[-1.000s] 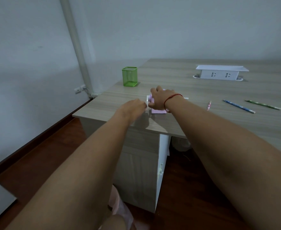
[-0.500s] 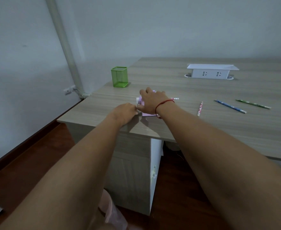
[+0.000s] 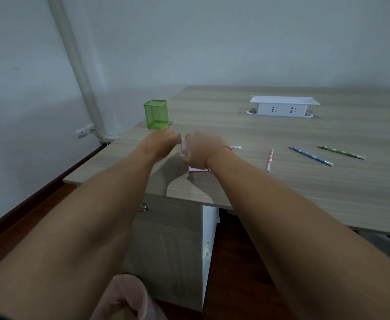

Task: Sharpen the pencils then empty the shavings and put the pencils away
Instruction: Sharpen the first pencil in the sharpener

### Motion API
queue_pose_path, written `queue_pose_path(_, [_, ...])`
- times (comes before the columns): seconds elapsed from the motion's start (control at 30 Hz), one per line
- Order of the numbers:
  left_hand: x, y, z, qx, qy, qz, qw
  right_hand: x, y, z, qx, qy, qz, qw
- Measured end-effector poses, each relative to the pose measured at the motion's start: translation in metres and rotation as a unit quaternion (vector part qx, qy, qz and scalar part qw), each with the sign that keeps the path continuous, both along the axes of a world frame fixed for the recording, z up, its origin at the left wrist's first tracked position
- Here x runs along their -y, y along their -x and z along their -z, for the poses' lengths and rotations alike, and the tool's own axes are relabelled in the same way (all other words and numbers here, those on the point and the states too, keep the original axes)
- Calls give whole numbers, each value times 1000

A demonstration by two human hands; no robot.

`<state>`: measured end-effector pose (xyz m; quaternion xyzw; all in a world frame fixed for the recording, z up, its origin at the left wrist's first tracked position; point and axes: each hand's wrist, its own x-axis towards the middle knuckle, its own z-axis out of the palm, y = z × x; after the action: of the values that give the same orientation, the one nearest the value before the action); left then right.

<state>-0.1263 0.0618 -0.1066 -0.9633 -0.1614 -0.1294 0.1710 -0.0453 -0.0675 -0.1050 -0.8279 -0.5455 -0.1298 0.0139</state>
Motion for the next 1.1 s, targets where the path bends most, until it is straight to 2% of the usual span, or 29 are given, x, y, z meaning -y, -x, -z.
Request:
queue_pose_path(0.23, [10,11,-14,44,-40,27,998,-1,4,-7,-26,45,25,998])
queue_pose_path(0.53, [35,36,1,101,34,21,994,4,10,-10,-40,47,28,998])
queue_pose_path(0.8, [48,49,9,87,68,48,993,1,8,-10,-44,60,29,997])
queue_pose_path(0.9, [52,49,13,68,76,30,994,1,7,-11,-47,68,25,996])
queue_pose_path(1.0, [57,45,28,1,47,-21,999,2,7,-10,-44,63,16,997])
queue_pose_path(1.1, [51,37,42,-25,47,-55,997,4,7,-7,-21,47,2,999])
